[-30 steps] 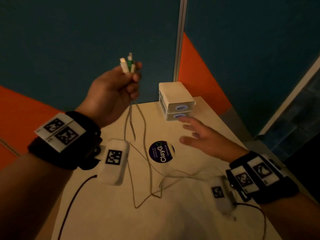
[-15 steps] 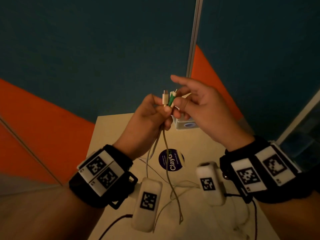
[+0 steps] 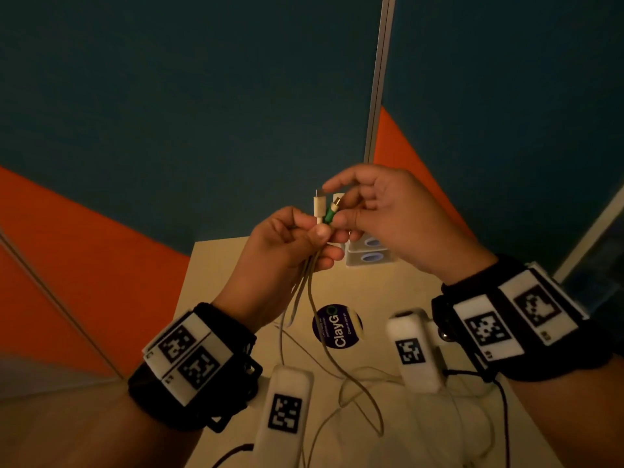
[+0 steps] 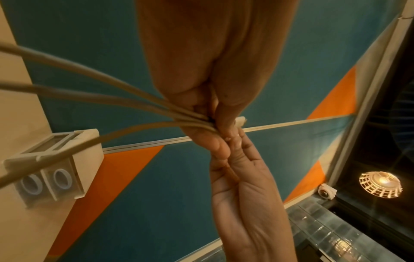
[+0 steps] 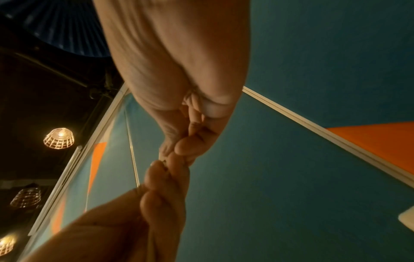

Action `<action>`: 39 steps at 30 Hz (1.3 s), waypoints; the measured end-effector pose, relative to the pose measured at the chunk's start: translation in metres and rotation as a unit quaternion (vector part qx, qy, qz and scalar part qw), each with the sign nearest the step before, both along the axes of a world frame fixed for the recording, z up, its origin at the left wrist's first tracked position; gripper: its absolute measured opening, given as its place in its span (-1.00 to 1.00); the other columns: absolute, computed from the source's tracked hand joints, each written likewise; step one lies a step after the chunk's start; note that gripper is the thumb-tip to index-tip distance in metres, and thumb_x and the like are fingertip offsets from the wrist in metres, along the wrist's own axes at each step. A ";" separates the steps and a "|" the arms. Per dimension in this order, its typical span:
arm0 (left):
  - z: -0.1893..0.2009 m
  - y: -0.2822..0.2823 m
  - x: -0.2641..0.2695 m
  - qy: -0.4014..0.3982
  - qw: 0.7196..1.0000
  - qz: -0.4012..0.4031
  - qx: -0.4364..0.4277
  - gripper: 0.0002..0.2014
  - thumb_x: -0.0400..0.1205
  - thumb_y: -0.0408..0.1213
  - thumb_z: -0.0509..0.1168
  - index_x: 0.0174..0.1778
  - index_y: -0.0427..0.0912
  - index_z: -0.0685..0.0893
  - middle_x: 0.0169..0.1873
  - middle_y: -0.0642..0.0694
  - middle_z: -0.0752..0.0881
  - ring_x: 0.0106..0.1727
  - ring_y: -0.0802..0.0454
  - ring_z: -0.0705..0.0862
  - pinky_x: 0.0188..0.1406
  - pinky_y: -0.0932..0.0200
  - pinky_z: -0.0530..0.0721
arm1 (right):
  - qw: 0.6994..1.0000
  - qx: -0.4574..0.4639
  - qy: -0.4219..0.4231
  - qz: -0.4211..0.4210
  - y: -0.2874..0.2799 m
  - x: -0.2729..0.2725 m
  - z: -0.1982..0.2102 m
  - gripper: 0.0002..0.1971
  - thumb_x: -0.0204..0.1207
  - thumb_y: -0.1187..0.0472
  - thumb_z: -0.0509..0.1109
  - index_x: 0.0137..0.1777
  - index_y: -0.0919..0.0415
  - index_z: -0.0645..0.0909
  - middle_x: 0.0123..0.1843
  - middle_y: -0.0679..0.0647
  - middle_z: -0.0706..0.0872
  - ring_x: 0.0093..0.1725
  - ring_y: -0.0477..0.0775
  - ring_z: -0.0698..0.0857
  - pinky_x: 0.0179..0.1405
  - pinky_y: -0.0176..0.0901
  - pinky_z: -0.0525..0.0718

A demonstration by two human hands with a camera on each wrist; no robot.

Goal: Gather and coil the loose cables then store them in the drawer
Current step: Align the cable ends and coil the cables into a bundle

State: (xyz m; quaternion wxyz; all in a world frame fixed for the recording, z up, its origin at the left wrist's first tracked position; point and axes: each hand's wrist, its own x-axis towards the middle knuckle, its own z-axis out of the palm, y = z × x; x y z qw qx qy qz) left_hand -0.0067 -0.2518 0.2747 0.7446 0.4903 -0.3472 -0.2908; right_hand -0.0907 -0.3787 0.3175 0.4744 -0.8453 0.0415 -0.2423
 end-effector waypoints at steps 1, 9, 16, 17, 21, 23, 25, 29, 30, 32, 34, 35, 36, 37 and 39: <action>0.000 0.000 -0.001 0.001 1.000 0.001 0.001 -0.95 0.47 -0.37 0.29 -0.24 -0.22 0.53 -0.39 -0.09 0.82 -0.41 0.11 0.76 -0.38 0.29 0.71 | 1.000 0.009 -0.008 -0.007 0.000 0.000 0.000 -0.69 0.41 0.40 0.41 0.13 0.16 0.61 -0.25 0.12 0.74 -0.32 0.06 0.72 -0.31 -0.25 0.71; 0.007 0.001 -0.005 0.003 1.000 -0.004 0.015 -0.93 0.60 -0.42 0.22 -0.19 -0.22 0.49 -0.38 -0.07 0.80 -0.39 0.07 0.77 -0.35 0.20 0.74 | 0.998 0.045 -0.044 -0.024 0.004 0.002 0.002 -0.73 0.49 0.38 0.32 0.15 0.13 0.63 -0.28 0.02 0.69 -0.39 -0.16 0.68 -0.33 -0.36 0.70; 0.008 0.006 -0.005 0.003 1.000 -0.007 0.027 -0.90 0.59 -0.42 0.23 -0.23 -0.19 0.50 -0.34 -0.10 0.81 -0.37 0.06 0.76 -0.29 0.16 0.75 | 0.999 0.013 -0.025 -0.033 0.009 0.005 0.009 -0.74 0.53 0.39 0.26 0.09 0.11 0.67 -0.28 0.00 0.68 -0.41 -0.22 0.64 -0.34 -0.39 0.68; 0.008 0.007 -0.004 0.001 1.000 -0.004 0.030 -0.90 0.60 -0.42 0.22 -0.23 -0.20 0.49 -0.34 -0.09 0.81 -0.37 0.06 0.76 -0.29 0.16 0.75 | 0.999 0.009 -0.015 -0.030 0.009 0.005 0.010 -0.75 0.53 0.38 0.27 0.08 0.10 0.68 -0.27 0.00 0.69 -0.39 -0.21 0.64 -0.32 -0.37 0.69; 0.005 0.007 -0.003 -0.002 0.999 0.007 0.039 -0.90 0.59 -0.41 0.25 -0.23 -0.18 0.50 -0.32 -0.09 0.82 -0.33 0.04 0.78 -0.29 0.16 0.74 | 0.999 -0.029 0.021 -0.019 0.013 0.003 0.015 -0.87 0.47 0.27 0.38 -0.03 0.13 0.70 -0.22 0.04 0.76 -0.32 -0.04 0.70 -0.22 -0.17 0.72; 0.003 0.006 -0.004 0.000 0.999 0.010 0.047 -0.94 0.59 -0.39 0.25 -0.18 -0.20 0.51 -0.26 -0.11 0.84 -0.24 -0.01 0.81 -0.23 0.12 0.76 | 0.997 -0.060 0.028 -0.026 0.012 0.002 0.018 -0.88 0.44 0.32 0.40 -0.09 0.12 0.71 -0.27 -0.02 0.73 -0.34 -0.11 0.69 -0.23 -0.21 0.71; 0.003 0.006 -0.005 -0.010 0.998 0.018 0.062 -0.97 0.60 -0.35 0.25 -0.13 -0.22 0.52 -0.19 -0.11 0.85 -0.15 -0.05 0.83 -0.15 0.07 0.75 | 0.996 -0.072 0.037 -0.027 0.009 0.001 0.020 -0.83 0.44 0.37 0.39 -0.10 0.09 0.71 -0.30 -0.08 0.70 -0.38 -0.27 0.66 -0.33 -0.43 0.69; 0.003 0.007 -0.006 -0.028 0.995 0.032 0.085 -0.94 0.58 -0.35 0.27 -0.19 -0.24 0.58 -0.17 -0.12 0.85 -0.15 -0.01 0.83 -0.16 0.11 0.76 | 0.996 -0.074 0.051 -0.022 0.004 -0.001 0.022 -0.73 0.42 0.45 0.37 -0.02 0.07 0.71 -0.21 -0.12 0.73 -0.25 -0.25 0.71 -0.23 -0.47 0.72; 0.004 0.007 -0.006 -0.029 0.996 0.033 0.084 -0.94 0.57 -0.37 0.29 -0.21 -0.25 0.59 -0.19 -0.12 0.85 -0.19 0.00 0.83 -0.21 0.14 0.75 | 0.996 -0.073 0.055 -0.019 0.003 -0.001 0.023 -0.71 0.42 0.46 0.37 0.00 0.07 0.71 -0.19 -0.12 0.74 -0.19 -0.19 0.73 -0.17 -0.42 0.73; 0.004 0.008 -0.005 -0.033 0.995 0.034 0.083 -0.95 0.54 -0.40 0.31 -0.23 -0.26 0.61 -0.23 -0.11 0.86 -0.25 0.04 0.82 -0.28 0.19 0.74 | 0.995 -0.069 0.064 -0.015 0.002 0.000 0.024 -0.69 0.42 0.47 0.37 0.03 0.08 0.70 -0.16 -0.10 0.74 -0.14 -0.15 0.74 -0.15 -0.39 0.75; 0.004 0.007 -0.004 -0.036 0.995 0.033 0.081 -0.96 0.49 -0.39 0.34 -0.24 -0.27 0.62 -0.27 -0.11 0.86 -0.31 0.06 0.81 -0.34 0.23 0.72 | 0.996 -0.060 0.071 -0.007 0.001 0.001 0.025 -0.69 0.42 0.46 0.37 0.06 0.10 0.70 -0.15 -0.09 0.74 -0.15 -0.18 0.74 -0.19 -0.44 0.72; 0.004 0.007 -0.004 -0.037 0.996 0.034 0.080 -0.95 0.46 -0.37 0.36 -0.26 -0.27 0.62 -0.28 -0.11 0.86 -0.34 0.08 0.80 -0.37 0.25 0.72 | 0.996 -0.058 0.074 -0.002 0.002 0.001 0.025 -0.70 0.43 0.44 0.37 0.07 0.10 0.70 -0.14 -0.11 0.74 -0.13 -0.20 0.73 -0.18 -0.45 0.71; 0.003 0.006 -0.004 -0.034 0.996 0.034 0.078 -0.93 0.42 -0.35 0.37 -0.27 -0.26 0.62 -0.30 -0.11 0.85 -0.37 0.09 0.79 -0.39 0.26 0.71 | 0.995 -0.062 0.077 0.003 0.003 0.001 0.025 -0.72 0.45 0.41 0.36 0.08 0.10 0.70 -0.13 -0.14 0.74 -0.09 -0.20 0.73 -0.14 -0.44 0.71; 0.003 0.005 -0.003 -0.030 0.996 0.034 0.074 -0.93 0.42 -0.35 0.37 -0.29 -0.25 0.62 -0.32 -0.11 0.85 -0.39 0.10 0.78 -0.40 0.27 0.71 | 0.994 -0.070 0.081 0.007 0.004 0.000 0.025 -0.74 0.47 0.38 0.35 0.09 0.09 0.70 -0.13 -0.18 0.73 -0.05 -0.21 0.72 -0.10 -0.43 0.70; 0.002 0.005 -0.004 -0.025 0.997 0.032 0.067 -0.94 0.47 -0.41 0.35 -0.30 -0.25 0.62 -0.35 -0.10 0.84 -0.42 0.11 0.76 -0.41 0.27 0.70 | 0.989 -0.117 0.090 0.004 0.007 -0.001 0.025 -0.76 0.48 0.29 0.36 0.09 0.04 0.70 -0.12 -0.22 0.71 -0.02 -0.26 0.69 -0.05 -0.44 0.65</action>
